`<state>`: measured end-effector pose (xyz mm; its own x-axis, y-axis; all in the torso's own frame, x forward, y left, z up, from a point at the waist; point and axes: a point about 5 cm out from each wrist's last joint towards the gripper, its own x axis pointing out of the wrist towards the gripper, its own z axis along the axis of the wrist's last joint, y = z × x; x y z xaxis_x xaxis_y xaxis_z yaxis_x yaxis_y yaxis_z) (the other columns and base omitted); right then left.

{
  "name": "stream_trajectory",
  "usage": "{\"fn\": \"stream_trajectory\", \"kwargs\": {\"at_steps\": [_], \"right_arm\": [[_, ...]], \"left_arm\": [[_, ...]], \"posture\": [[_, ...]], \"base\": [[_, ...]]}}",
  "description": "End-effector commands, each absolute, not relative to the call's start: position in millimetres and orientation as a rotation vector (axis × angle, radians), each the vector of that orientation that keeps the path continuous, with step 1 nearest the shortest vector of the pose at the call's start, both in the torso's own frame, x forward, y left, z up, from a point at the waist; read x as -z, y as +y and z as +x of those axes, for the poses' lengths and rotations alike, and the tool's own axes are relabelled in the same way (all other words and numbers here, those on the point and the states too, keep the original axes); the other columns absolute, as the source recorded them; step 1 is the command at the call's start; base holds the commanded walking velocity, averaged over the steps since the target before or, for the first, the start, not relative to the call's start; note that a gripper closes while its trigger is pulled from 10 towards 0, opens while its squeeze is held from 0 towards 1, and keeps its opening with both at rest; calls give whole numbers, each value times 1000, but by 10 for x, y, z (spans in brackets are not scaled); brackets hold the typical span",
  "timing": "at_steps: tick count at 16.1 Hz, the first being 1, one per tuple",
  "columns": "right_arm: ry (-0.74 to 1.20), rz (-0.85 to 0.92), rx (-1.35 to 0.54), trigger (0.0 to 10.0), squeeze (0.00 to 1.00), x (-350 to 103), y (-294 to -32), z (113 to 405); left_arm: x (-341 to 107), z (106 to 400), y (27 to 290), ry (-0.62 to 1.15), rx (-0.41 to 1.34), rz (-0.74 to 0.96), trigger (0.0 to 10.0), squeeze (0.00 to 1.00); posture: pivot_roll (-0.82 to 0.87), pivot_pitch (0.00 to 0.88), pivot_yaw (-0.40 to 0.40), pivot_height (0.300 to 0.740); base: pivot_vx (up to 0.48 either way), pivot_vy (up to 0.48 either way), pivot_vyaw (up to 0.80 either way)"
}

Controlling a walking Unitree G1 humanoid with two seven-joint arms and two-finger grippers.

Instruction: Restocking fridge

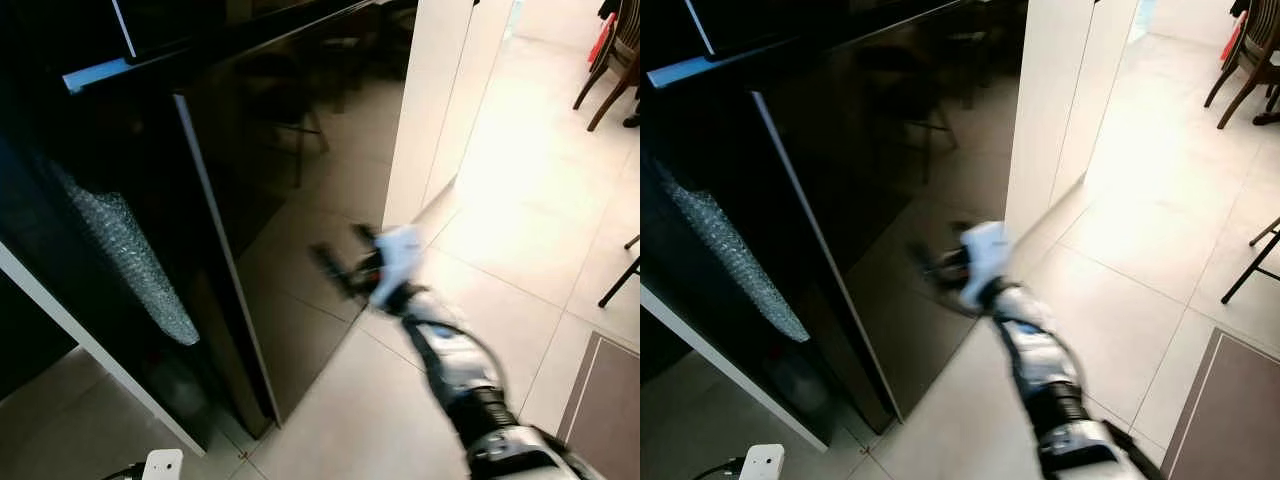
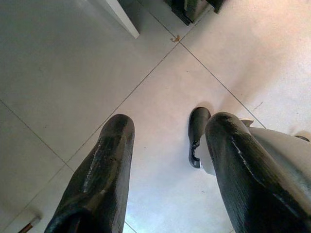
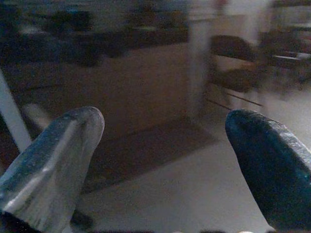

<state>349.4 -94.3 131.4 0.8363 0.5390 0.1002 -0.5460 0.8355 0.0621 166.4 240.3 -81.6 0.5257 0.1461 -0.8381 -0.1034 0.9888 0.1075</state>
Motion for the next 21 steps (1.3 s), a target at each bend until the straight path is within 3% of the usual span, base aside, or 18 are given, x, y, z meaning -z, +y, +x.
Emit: {"fn": "stream_trajectory", "kwargs": {"at_steps": [1,3,5,6,8,9,12,13,15,18,21], "right_arm": [[-61,102,-526,10000,0,-1255,-1014,3489],[-51,119,-398,10000,0,-1211,-1260,3509],[3,192,-57,10000,0,-1042,-1971,3464],[62,258,24,10000,0,-894,-2143,3406],[271,368,232,10000,0,-393,-2526,3088],[416,323,294,10000,0,-124,-2620,2854],[794,174,238,10000,0,495,-2461,2218],[794,174,238,10000,0,495,-2461,2218],[960,153,144,10000,0,767,-2137,1904],[983,242,216,10000,0,847,-2039,1787],[998,172,207,10000,0,857,-2116,1733]], "left_arm": [[837,1615,2414,1029,-162,39,10000,0],[838,1612,2417,1031,-159,40,10000,0],[839,1607,2421,1032,-157,44,10000,0],[839,1606,2420,1033,-155,45,10000,0],[842,1608,2408,1034,-153,44,10000,0],[843,1608,2403,1033,-153,41,10000,0],[845,1602,2406,1036,-152,43,10000,0],[845,1602,2406,1036,-152,43,10000,0],[853,1580,2408,1036,-164,33,10000,0],[874,1547,2379,1047,-146,38,10000,0],[888,1526,2358,1060,-131,35,10000,0]], "posture": [[-17,0,18,740],[-20,0,19,740],[-22,0,17,740],[-33,0,16,740],[-23,0,11,740],[-19,0,7,740],[2,0,2,740],[2,0,2,740],[23,0,2,740],[16,0,-1,740],[15,0,6,740]], "base": [[0,0,0],[0,0,0],[0,0,0],[0,0,0],[0,0,0],[0,0,0],[0,0,0],[0,0,0],[0,0,0],[0,0,0],[0,0,733]]}}
